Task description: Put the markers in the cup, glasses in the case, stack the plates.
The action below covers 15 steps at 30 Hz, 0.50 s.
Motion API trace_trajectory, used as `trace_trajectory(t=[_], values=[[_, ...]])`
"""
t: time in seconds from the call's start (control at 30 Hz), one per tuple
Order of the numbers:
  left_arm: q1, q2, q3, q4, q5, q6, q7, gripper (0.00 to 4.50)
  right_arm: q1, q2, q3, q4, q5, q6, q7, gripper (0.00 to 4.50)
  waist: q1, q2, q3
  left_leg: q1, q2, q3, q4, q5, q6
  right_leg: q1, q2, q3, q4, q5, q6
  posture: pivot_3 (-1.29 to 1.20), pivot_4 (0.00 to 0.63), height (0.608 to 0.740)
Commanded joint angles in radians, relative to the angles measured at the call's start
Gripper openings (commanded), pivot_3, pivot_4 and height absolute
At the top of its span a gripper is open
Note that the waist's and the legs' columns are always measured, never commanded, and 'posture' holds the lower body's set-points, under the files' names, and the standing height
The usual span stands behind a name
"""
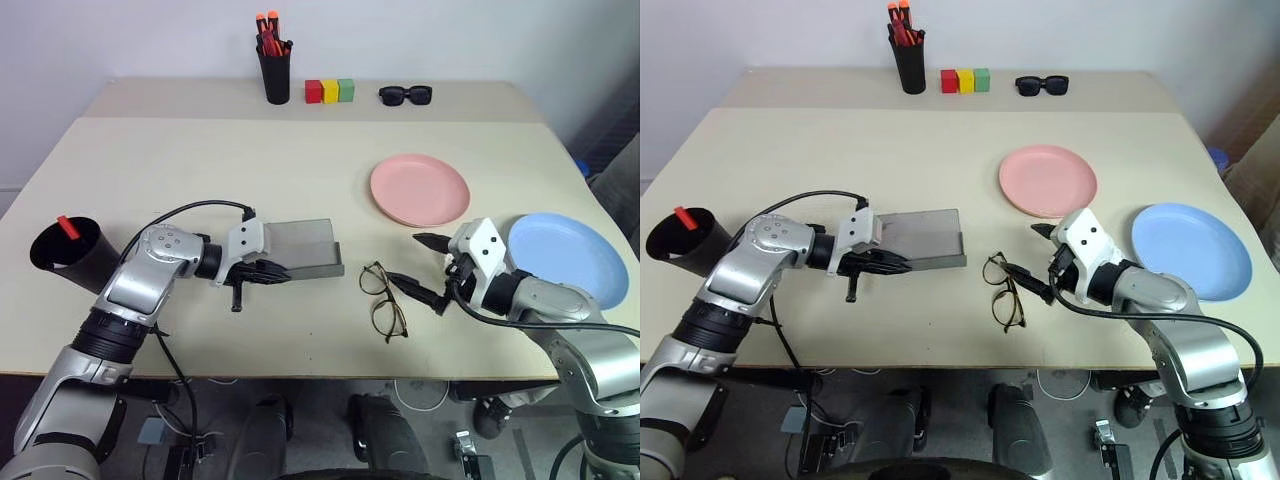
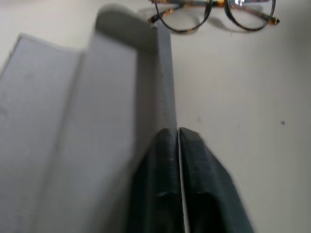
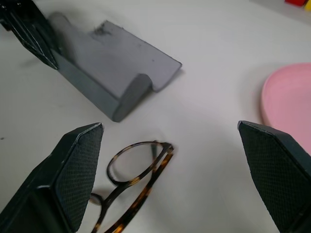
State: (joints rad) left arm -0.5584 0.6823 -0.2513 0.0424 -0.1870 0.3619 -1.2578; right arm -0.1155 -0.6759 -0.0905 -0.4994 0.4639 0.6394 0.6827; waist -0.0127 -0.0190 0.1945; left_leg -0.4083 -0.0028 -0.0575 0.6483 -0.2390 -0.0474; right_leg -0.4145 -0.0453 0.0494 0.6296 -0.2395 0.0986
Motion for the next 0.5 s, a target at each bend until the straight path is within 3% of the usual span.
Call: trace_trajectory(t=[0.03, 0.07, 0.27, 0.5], values=[[-0.018, -0.019, 0.041, -0.030, -0.009, -0.048, 0.038, 2.28, 0.020, 0.012, -0.024, -0.041, 0.049, 0.023, -0.001, 4.50, 0.000, 0.000, 0.000, 0.000, 0.000, 0.000, 0.000, 0.000, 0.000, 0.000, 0.000, 0.000, 0.000, 0.000, 0.000, 0.00, 0.150, 0.740], [-0.024, -0.027, 0.048, -0.024, -0.008, -0.054, 0.052, 2.66, 0.028, 0.017, -0.033, -0.045, 0.066, 0.037, -0.006, 4.50, 0.000, 0.000, 0.000, 0.000, 0.000, 0.000, 0.000, 0.000, 0.000, 0.000, 0.000, 0.000, 0.001, 0.000, 0.000, 0.00, 0.150, 0.740], [-0.001, -0.041, 0.096, -0.084, -0.043, -0.041, 0.104, 2.66, 0.058, 0.019, -0.052, -0.065, 0.155, 0.175, -0.048, 4.50, -0.001, 0.000, 0.000, 0.001, 0.000, 0.000, 0.000, 0.000, 0.000, 0.000, 0.000, 0.000, 0.001, 0.000, 0.000, 0.00, 0.150, 0.740], [0.271, 0.025, 0.140, -0.373, -0.113, -0.031, 0.107, 2.66, 0.026, 0.057, -0.051, -0.060, 0.251, 0.385, -0.143, 4.50, -0.004, 0.001, 0.000, 0.001, 0.002, 0.001, -0.001, -0.001, 0.001, 0.000, 0.000, 0.001, 0.001, 0.000, 0.000, 0.00, 0.150, 0.740]])
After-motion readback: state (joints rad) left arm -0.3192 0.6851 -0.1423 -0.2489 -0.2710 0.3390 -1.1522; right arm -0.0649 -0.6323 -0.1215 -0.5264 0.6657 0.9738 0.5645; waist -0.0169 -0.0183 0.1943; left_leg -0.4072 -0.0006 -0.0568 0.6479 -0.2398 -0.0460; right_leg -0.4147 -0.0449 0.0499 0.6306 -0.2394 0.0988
